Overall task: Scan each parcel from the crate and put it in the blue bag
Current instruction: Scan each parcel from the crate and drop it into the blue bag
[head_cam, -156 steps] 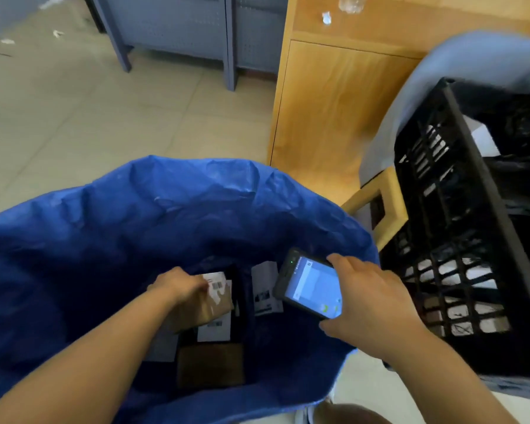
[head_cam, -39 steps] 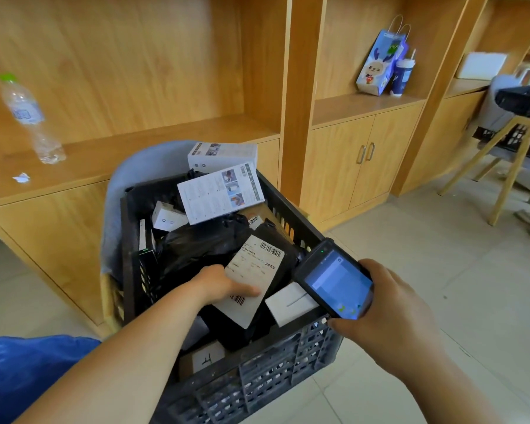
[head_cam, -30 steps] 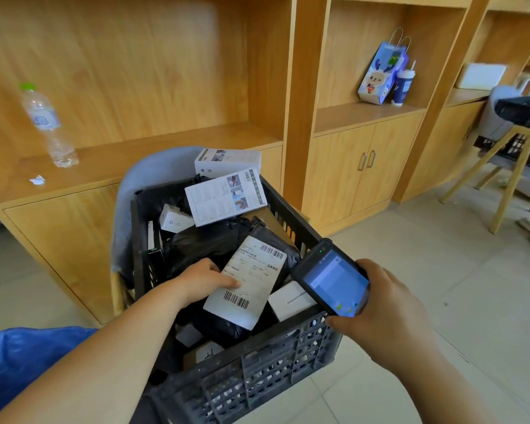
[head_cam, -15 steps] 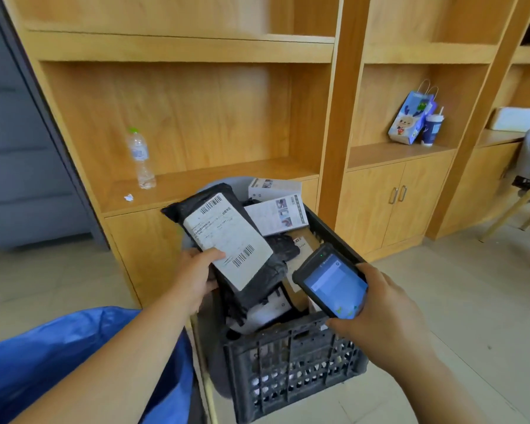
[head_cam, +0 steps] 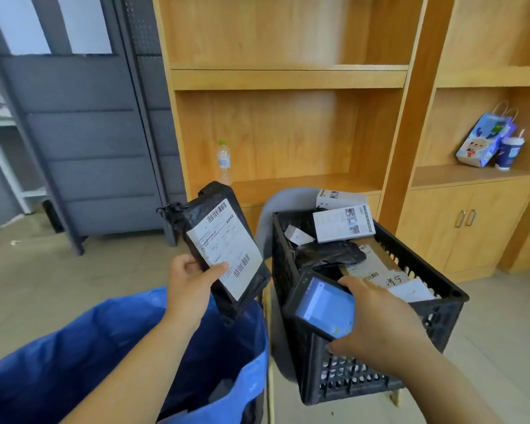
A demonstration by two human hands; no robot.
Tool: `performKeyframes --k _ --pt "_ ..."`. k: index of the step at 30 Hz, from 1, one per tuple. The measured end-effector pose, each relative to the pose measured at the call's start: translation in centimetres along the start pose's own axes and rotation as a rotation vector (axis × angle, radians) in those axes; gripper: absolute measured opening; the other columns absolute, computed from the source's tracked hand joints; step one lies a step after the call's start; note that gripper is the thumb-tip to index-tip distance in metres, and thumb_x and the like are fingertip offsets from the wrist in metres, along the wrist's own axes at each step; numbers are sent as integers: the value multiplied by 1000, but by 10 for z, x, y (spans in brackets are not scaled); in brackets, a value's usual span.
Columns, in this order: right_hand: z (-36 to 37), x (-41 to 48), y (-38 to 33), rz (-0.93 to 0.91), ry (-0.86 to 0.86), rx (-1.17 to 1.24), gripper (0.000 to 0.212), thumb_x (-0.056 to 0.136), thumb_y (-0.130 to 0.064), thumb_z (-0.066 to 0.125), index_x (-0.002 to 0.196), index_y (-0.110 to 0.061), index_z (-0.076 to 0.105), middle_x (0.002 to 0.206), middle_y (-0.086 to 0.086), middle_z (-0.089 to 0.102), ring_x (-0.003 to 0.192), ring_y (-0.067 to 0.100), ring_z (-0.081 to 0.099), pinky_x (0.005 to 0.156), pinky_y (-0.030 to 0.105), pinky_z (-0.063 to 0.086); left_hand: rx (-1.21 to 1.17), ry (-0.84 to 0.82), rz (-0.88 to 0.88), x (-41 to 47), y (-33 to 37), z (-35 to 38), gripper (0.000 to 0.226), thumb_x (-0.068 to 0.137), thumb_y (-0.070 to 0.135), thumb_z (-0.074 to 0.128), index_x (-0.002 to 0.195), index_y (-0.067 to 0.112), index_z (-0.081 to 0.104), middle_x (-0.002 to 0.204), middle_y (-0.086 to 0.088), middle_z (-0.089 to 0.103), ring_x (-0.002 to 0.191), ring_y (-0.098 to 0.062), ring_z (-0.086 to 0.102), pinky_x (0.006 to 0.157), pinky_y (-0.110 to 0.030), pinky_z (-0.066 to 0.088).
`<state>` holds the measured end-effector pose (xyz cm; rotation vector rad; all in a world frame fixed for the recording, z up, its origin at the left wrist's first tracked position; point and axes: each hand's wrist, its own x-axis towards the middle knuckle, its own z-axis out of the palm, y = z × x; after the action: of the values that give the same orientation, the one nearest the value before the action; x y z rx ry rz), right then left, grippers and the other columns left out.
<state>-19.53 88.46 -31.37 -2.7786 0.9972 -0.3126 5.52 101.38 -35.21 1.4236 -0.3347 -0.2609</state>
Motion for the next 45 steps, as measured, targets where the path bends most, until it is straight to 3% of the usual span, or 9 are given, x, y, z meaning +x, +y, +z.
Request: performKeyframes --k 4,11,18,23,28,31,36,40,45 --pt "-1 -2 -16 -38 -23 -24 72 55 -51 71 116 -33 37 95 -14 51 84 11 51 66 27 47 -31 48 13 -2 0 -22 40 73 3 79 93 18 48 106 -8 68 99 -24 66 94 -52 50" --pt "10 -2 -25 -83 -39 -4 80 56 -54 69 124 -33 33 96 -16 46 85 10 48 63 24 44 17 62 -11 0 -13 -45 39 73 15 81 95 23 51 109 -2 68 104 -22 65 95 -49 50" --pt "46 13 -50 -139 -99 -13 88 53 -57 71 128 -33 32 94 -18 40 86 8 45 65 24 42 209 134 -105 2 -46 -92 30 76 36 77 94 19 58 86 6 71 82 -11 68 63 -26 45" --pt "82 32 -76 -175 -205 0 76 51 -60 69 116 -35 37 91 -17 45 82 8 48 64 26 43 411 209 -228 15 -90 -146 29 76 40 75 85 17 59 79 7 69 74 -11 65 55 -26 40" --pt "123 61 -99 -226 -312 -25 93 54 -60 69 133 -33 30 108 -17 48 98 11 51 72 29 42 612 246 -369 40 -139 -192 36 74 44 75 90 17 57 88 5 67 74 -10 61 55 -27 39" --pt "148 82 -112 -221 -353 -55 100 57 -56 70 141 -29 24 128 -12 48 114 15 49 85 31 44 791 204 -500 58 -169 -209 42 72 44 75 95 16 54 92 0 64 79 -19 60 59 -30 41" --pt "192 117 -132 -240 -419 -141 86 61 -52 69 133 -27 28 122 -11 49 110 17 50 80 32 40 1159 -9 -722 88 -223 -220 50 75 44 71 109 10 57 114 -13 63 103 -32 59 76 -31 46" --pt "227 140 -147 -266 -489 -194 78 62 -50 69 126 -26 31 114 -10 50 104 18 51 77 33 39 1200 -124 -900 105 -269 -220 49 77 42 73 111 9 59 117 -13 60 96 -26 60 73 -30 48" --pt "266 156 -155 -298 -550 -205 79 61 -52 68 125 -29 29 112 -12 49 100 16 50 72 32 34 1144 -225 -977 106 -331 -224 27 83 33 70 95 13 58 103 -8 66 77 -18 57 63 -26 42"
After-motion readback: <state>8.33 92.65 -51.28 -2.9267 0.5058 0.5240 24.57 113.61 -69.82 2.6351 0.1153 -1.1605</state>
